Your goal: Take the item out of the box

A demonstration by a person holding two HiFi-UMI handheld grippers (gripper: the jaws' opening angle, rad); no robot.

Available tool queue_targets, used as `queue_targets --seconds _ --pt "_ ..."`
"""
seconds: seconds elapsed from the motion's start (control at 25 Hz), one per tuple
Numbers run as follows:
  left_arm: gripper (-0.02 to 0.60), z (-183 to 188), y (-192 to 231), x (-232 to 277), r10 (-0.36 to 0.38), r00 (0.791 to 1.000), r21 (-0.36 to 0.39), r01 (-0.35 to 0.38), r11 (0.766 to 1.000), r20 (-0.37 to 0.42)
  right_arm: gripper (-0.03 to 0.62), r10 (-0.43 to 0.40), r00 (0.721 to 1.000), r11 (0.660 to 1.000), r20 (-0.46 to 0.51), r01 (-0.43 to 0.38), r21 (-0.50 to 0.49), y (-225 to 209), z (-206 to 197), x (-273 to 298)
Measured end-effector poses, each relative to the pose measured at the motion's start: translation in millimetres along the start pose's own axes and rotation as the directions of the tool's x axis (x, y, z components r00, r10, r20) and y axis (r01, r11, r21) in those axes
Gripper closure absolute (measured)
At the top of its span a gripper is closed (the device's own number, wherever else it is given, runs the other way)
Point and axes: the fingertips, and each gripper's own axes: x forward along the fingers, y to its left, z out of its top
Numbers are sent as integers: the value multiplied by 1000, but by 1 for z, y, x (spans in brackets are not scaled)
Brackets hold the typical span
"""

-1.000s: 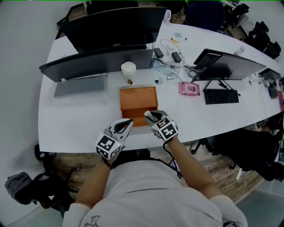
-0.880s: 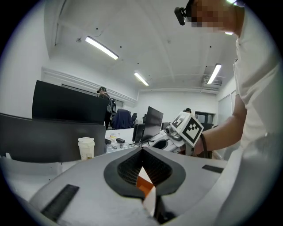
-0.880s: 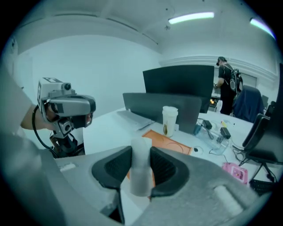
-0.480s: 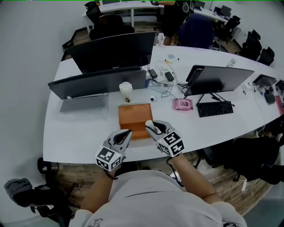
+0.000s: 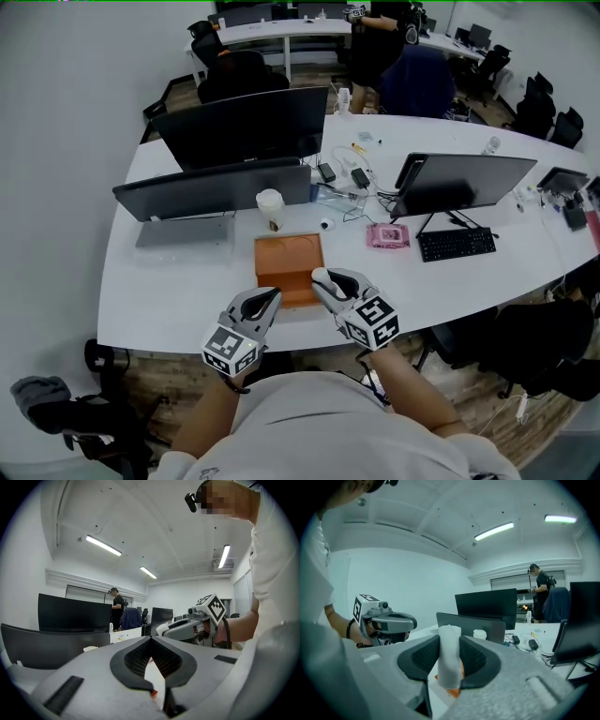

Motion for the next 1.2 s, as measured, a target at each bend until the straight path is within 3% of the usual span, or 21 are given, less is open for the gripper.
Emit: queue_targets --seconds 0.36,0.68,1.2 --pt "583 10 -19 -25 15 1000 25 -15 1000 0 465 32 998 999 63 -31 -12 28 15 -22" --pt "583 9 -38 -56 -53 998 28 53 998 15 465 -29 996 998 90 33 -46 61 18 -36" --pt "583 2 -39 -164 -110 994 23 109 994 30 465 -83 991 996 105 85 -18 167 18 -28"
